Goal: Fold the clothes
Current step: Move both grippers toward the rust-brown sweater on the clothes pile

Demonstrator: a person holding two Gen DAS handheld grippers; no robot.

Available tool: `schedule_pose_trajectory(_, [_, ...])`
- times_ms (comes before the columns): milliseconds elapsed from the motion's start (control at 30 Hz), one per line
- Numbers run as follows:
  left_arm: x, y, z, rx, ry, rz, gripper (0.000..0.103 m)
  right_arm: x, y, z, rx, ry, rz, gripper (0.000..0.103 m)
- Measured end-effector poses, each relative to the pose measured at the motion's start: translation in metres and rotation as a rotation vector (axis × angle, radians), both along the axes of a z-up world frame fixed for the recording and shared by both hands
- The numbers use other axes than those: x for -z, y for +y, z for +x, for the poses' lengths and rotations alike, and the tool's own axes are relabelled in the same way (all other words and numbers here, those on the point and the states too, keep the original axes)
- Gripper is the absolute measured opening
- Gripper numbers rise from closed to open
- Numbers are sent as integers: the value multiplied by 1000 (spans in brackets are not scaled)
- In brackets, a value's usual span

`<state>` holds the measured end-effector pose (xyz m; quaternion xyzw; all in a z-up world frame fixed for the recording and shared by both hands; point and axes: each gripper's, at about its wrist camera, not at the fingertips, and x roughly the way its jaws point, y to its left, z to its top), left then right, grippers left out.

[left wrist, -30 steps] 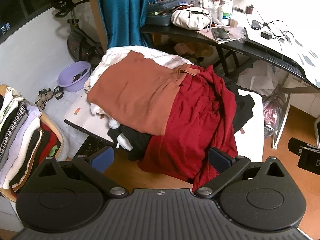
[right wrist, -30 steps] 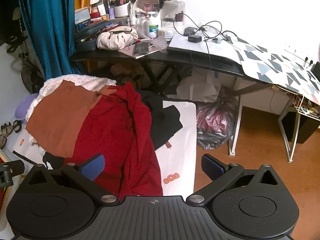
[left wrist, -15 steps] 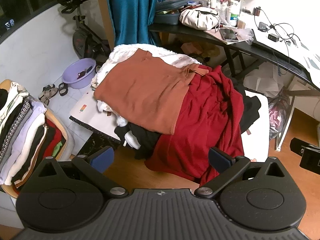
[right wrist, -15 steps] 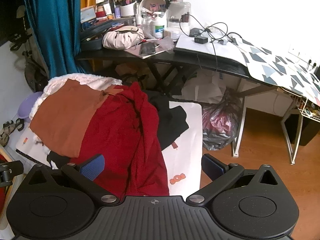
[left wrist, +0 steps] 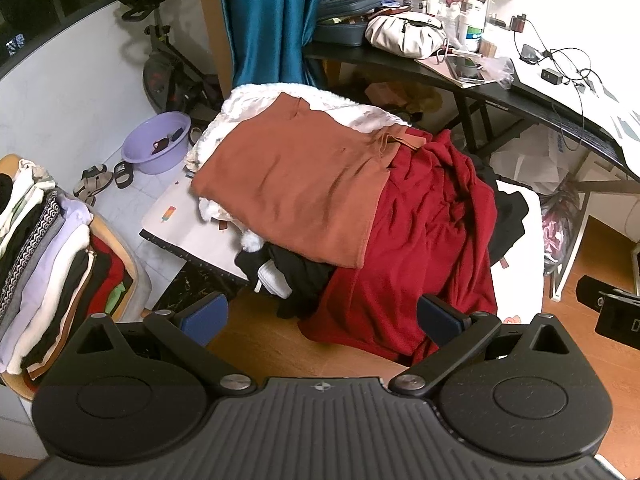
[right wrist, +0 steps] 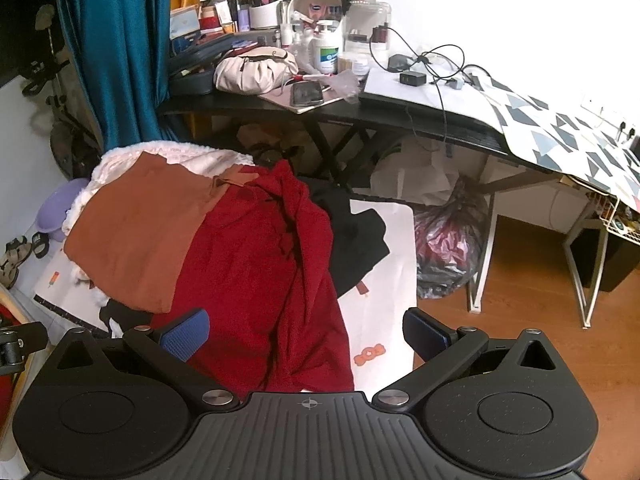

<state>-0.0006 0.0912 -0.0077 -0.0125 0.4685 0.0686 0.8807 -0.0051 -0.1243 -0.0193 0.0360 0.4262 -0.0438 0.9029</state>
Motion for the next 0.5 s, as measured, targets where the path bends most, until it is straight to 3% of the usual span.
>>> schedule_pose_trajectory(500, [8,28,8,3,13,-22,103,3,31,7,-5,11,-27,102])
